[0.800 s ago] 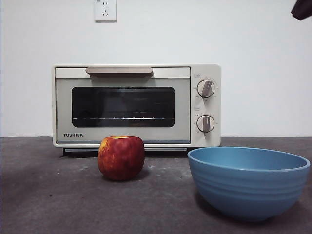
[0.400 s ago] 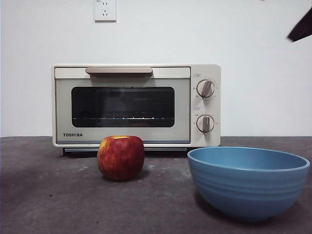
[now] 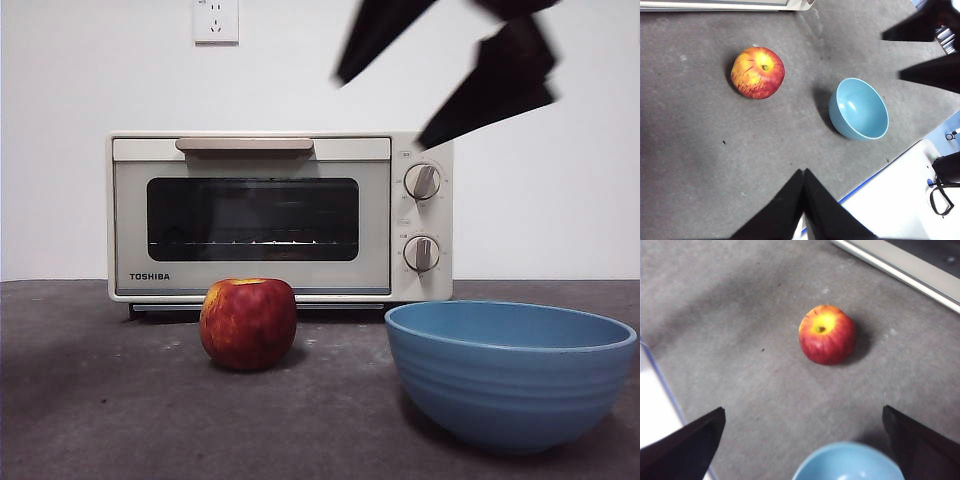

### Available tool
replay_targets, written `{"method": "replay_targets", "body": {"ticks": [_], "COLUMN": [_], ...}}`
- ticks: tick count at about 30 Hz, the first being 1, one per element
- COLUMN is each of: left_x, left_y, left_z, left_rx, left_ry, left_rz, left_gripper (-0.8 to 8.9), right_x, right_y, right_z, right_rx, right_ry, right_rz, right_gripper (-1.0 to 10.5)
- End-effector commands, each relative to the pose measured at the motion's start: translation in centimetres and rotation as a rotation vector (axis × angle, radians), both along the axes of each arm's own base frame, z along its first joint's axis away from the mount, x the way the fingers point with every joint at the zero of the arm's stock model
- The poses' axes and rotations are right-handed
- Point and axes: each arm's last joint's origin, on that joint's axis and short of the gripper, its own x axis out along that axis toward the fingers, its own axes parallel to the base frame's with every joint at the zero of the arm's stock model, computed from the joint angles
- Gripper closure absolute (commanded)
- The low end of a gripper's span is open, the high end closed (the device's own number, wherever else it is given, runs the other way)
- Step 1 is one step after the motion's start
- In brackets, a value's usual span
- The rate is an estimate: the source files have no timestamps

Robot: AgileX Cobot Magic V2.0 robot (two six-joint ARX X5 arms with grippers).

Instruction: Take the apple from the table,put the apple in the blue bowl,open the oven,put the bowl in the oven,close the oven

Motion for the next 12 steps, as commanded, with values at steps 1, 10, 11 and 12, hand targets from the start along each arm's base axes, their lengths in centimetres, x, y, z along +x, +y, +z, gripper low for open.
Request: {"method": "replay_targets", "body": {"ticks": [1,10,11,12], "left_x": [0.1,0.0,0.0,0.0], "left_y": [0.0,0.0,0.0,0.0], "left_z": [0.5,0.5,0.5,0.5], "left_rx": [0.002,0.002,0.002,0.002], "left_ry": [-0.028,-0.028,-0.027,-0.027], "left_rz": [-0.009,-0.009,-0.009,-0.009], "left_gripper": [8.06,8.06,8.06,8.06], "right_x": [1.8,7.3,7.7,8.1], "right_y": [3.1,10.9,11.4,11.8], "right_z": [-0.1,-4.5,-5.0,-5.5], "right_rx": [-0.027,-0.165,-0.176,-0.191], "right_ry": [0.009,0.069,0.073,0.066], "right_rz": [0.010,0.018,0.016,0.003], "right_gripper": [4.4,4.4,4.4,4.4]}}
